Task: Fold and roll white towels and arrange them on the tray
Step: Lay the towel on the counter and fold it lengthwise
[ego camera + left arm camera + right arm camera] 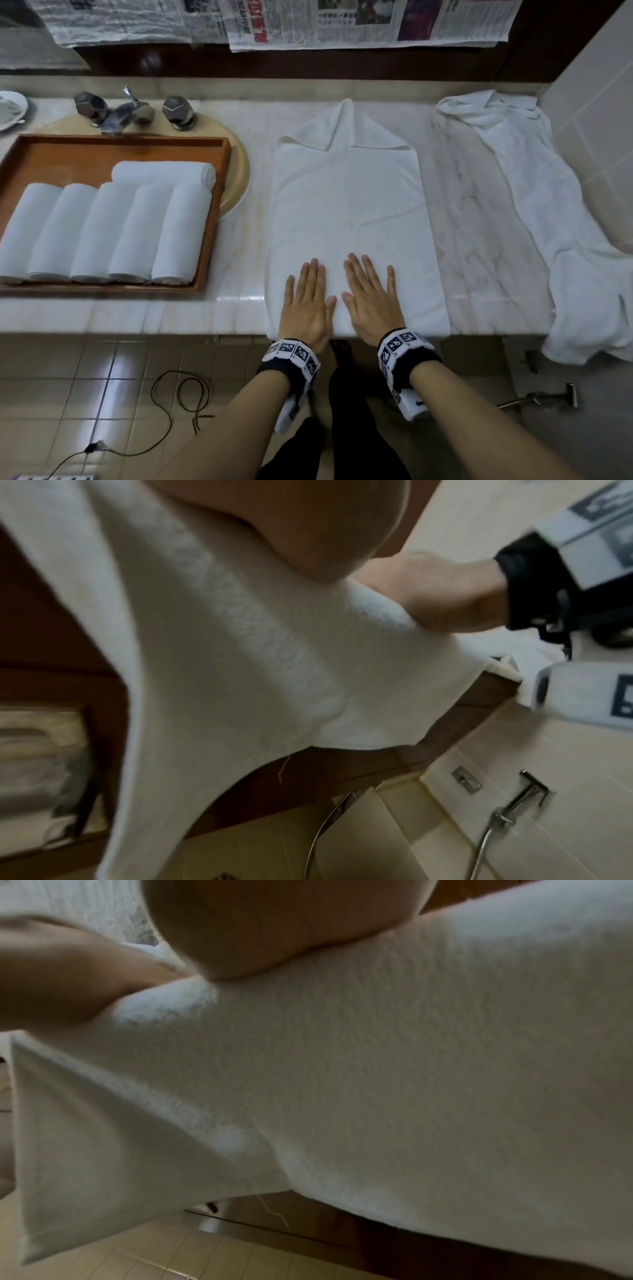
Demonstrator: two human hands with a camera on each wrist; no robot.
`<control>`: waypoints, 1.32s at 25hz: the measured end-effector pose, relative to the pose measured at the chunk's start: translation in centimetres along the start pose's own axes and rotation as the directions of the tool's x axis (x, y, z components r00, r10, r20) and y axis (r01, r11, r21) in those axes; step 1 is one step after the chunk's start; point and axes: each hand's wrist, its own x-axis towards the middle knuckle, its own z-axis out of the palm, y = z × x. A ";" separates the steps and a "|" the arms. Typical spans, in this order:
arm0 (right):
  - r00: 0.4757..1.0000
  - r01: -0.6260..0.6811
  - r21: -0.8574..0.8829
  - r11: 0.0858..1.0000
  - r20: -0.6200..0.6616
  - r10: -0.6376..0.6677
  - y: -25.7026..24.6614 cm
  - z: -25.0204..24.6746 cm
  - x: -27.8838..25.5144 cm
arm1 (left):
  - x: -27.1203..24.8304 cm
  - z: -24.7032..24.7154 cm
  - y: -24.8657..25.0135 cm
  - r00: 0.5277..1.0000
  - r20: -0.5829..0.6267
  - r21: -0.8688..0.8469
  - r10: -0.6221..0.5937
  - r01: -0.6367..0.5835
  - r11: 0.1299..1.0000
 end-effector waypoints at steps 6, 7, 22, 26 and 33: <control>1.000 0.000 -0.014 1.000 -0.015 0.000 -0.2 0.1 -0.3 | -2.3 -0.6 -5.1 0.999 -0.043 0.041 -0.033 0.034 0.999; 1.000 0.000 -0.015 1.000 -0.012 0.000 -0.1 0.0 -0.3 | -2.6 -1.0 -6.2 0.998 -0.036 0.036 -0.053 0.054 0.998; 0.836 -0.544 0.110 0.832 0.152 0.526 6.7 -2.8 0.8 | 4.0 -3.8 -4.3 0.934 0.022 -0.048 -0.357 0.358 0.933; 0.953 -0.295 0.181 0.938 0.125 0.276 2.2 -4.3 5.2 | 8.5 -4.8 1.8 0.983 0.089 -0.145 -0.157 0.169 0.975; 0.794 -0.594 0.156 0.789 0.269 0.545 9.9 -5.9 8.2 | 13.0 -7.4 -3.8 0.834 0.137 -0.144 -0.534 0.550 0.822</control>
